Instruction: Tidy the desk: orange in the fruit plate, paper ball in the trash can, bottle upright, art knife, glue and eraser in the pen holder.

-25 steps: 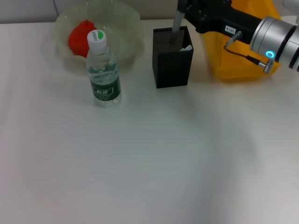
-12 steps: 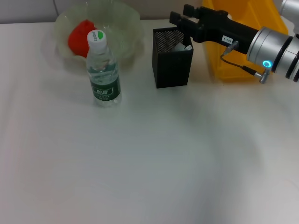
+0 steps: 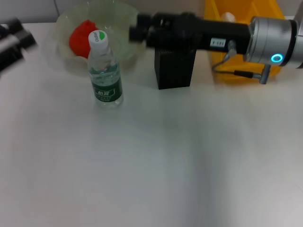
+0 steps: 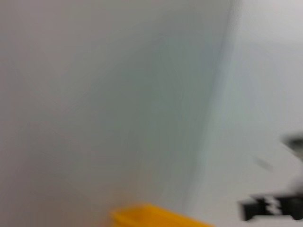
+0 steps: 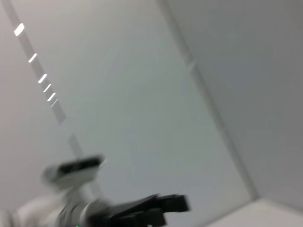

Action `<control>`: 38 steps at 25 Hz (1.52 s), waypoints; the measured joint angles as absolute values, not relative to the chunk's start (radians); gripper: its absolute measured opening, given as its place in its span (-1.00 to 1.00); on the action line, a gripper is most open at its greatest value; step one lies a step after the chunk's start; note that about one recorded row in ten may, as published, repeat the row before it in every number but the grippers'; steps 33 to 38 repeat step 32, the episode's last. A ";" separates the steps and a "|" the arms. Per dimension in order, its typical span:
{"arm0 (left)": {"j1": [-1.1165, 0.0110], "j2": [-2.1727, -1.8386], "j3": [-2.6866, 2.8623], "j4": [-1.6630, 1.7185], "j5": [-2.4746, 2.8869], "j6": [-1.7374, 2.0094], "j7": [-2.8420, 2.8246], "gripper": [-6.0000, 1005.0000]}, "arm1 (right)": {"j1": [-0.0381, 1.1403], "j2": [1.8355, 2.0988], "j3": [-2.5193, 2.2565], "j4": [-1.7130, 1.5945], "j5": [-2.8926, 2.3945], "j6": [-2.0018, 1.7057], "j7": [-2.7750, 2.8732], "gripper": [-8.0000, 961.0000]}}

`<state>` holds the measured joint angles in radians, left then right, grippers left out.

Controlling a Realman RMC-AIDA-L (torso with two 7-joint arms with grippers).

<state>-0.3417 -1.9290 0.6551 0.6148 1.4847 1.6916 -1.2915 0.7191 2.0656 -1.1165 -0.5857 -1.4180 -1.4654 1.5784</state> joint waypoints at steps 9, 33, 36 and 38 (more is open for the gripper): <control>-0.397 -1.912 0.656 0.710 1.780 1.956 -1.437 0.03 | 0.762 2.068 -1.167 -0.687 -1.684 -1.545 1.741 0.39; -0.422 -1.918 0.655 0.702 1.808 1.934 -1.453 0.03 | 0.752 2.067 -1.158 -0.683 -1.690 -1.554 1.751 0.45; -0.422 -1.918 0.655 0.702 1.808 1.934 -1.453 0.03 | 0.752 2.067 -1.158 -0.683 -1.690 -1.554 1.751 0.45; -0.422 -1.918 0.655 0.702 1.808 1.934 -1.453 0.03 | 0.752 2.067 -1.158 -0.683 -1.690 -1.554 1.751 0.45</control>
